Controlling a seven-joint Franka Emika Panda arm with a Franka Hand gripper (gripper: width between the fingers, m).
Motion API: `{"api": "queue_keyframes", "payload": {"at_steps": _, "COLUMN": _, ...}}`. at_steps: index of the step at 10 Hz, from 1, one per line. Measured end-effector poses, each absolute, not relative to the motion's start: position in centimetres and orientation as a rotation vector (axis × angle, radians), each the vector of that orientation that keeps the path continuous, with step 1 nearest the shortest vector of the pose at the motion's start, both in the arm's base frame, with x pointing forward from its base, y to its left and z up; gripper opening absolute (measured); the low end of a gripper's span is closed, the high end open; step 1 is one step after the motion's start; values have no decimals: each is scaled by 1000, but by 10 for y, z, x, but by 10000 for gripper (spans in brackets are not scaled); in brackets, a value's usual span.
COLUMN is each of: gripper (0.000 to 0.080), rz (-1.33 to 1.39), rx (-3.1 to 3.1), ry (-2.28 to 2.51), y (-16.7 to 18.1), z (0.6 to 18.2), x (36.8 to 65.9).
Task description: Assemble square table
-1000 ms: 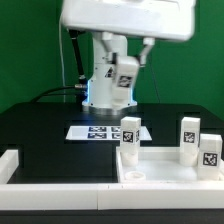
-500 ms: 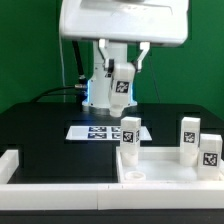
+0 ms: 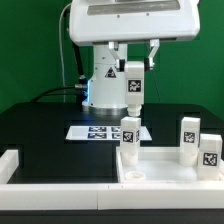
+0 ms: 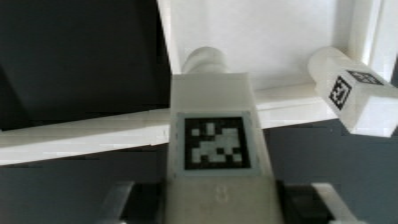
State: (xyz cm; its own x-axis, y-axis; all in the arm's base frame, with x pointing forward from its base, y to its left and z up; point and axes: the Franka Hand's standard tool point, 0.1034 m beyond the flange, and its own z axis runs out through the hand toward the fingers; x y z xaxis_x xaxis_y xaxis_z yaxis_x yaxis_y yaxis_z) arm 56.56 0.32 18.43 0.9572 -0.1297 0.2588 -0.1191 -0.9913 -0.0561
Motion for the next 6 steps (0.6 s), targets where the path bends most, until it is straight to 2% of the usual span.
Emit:
{"api": "queue_keyframes", "payload": {"at_steps": 3, "gripper": 291, "rz": -450, "rx": -3073, "ry": 194, "y": 1, "z": 182, "x": 567}}
{"api": "queue_keyframes", "payload": {"at_steps": 4, "gripper": 291, "rz": -616, "rx": -3096, "ry": 180, "y": -8, "z": 172, "x": 567}}
{"api": "queue_keyframes", "payload": {"at_steps": 5, "gripper": 291, "rz": -651, "rx": -3106, "ry": 182, "y": -13, "z": 166, "x": 564}}
{"api": "queue_keyframes", "payload": {"at_steps": 6, "gripper": 291, "rz": -709, "rx": -3099, "ry": 193, "y": -17, "z": 173, "x": 572}}
